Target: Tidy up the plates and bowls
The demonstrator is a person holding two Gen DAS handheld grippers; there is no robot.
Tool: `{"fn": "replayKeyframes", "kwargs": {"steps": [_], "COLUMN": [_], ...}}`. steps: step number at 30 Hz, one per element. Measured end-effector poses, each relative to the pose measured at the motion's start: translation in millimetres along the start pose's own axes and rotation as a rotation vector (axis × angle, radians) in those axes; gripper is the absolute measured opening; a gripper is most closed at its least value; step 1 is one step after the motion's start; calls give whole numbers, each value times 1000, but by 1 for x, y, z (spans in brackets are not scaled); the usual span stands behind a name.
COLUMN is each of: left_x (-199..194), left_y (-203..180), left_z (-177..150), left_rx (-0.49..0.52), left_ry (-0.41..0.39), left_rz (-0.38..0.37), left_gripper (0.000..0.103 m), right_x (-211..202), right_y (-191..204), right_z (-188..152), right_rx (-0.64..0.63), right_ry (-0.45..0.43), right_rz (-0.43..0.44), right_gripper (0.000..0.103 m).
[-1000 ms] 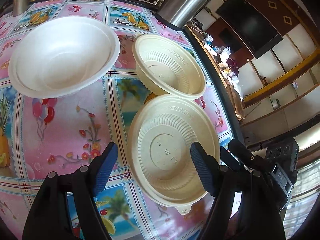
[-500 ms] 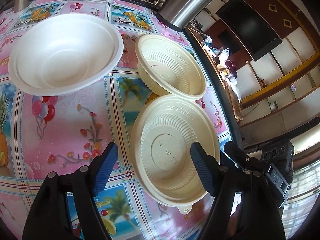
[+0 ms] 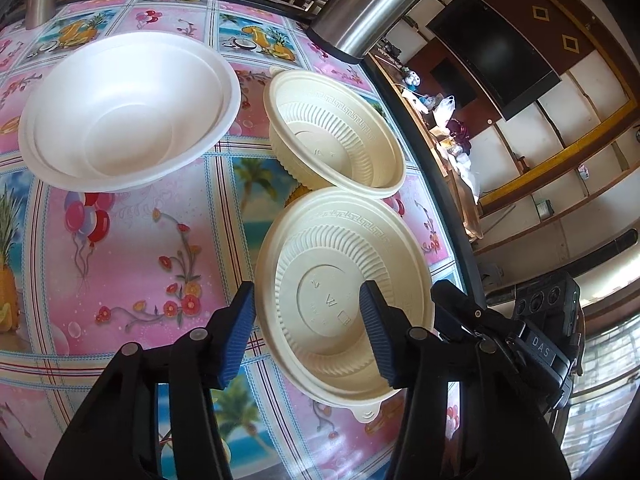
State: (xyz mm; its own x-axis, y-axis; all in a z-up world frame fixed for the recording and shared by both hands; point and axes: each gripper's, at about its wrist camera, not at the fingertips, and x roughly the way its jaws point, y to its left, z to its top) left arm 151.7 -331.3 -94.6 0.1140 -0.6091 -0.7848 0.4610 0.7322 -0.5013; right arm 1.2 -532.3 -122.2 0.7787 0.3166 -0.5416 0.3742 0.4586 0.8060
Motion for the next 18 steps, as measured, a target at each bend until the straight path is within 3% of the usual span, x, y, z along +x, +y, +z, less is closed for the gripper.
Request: {"fn": "replayKeyframes", "kwargs": {"steps": [2,18], "left_x": [1,2], "left_y": [1,4], "left_z": [0,-1], "left_rx": [0,-1], "left_ry": [3,10], "left_rz": [1,13], "left_gripper": [45,31], "right_x": [1,1], "right_y": [1,1], "right_z": [0,-1], "right_rx": [1,-6], "right_ry": [2,-4], "right_rz": [1,-17], "right_gripper": [42,29]}}
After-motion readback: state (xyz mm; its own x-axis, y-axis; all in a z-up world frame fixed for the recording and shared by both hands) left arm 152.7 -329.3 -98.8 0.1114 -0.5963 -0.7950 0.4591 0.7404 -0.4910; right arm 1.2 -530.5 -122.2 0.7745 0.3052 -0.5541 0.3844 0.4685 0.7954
